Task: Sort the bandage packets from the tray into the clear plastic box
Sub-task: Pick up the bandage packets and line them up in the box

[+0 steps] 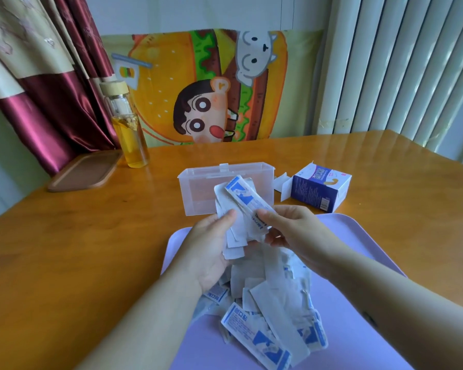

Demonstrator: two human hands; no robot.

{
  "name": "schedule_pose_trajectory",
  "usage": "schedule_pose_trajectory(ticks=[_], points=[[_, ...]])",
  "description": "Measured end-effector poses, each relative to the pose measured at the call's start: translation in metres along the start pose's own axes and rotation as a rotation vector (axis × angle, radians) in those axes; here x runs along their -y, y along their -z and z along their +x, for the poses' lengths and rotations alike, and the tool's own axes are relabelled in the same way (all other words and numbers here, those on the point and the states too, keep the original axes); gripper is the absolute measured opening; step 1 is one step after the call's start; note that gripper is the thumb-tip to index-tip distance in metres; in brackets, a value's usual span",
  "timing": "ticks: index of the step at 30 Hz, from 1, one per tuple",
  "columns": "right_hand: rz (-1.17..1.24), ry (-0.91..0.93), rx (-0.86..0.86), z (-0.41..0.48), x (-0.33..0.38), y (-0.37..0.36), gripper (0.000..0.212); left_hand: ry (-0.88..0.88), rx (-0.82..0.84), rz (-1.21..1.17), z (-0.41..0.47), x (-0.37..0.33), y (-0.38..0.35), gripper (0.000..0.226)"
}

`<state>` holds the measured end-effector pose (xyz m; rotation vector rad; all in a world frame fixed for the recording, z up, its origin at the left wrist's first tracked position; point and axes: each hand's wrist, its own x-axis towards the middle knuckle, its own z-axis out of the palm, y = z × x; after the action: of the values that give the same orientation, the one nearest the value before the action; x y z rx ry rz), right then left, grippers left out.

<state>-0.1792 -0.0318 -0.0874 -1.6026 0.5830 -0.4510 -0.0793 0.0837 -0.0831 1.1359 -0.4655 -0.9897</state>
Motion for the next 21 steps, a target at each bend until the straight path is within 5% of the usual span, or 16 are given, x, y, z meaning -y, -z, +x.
schedule_pose_trajectory(ticks=[7,21], points=[[0.158,-0.016,-0.113,0.010,-0.014,-0.007,0.016,0.022,-0.098,-0.157,0.010,0.000,0.014,0.024],[0.028,0.069,-0.169,0.001,-0.002,-0.022,0.021,0.042,-0.080,-0.087,0.008,0.006,0.007,0.021]])
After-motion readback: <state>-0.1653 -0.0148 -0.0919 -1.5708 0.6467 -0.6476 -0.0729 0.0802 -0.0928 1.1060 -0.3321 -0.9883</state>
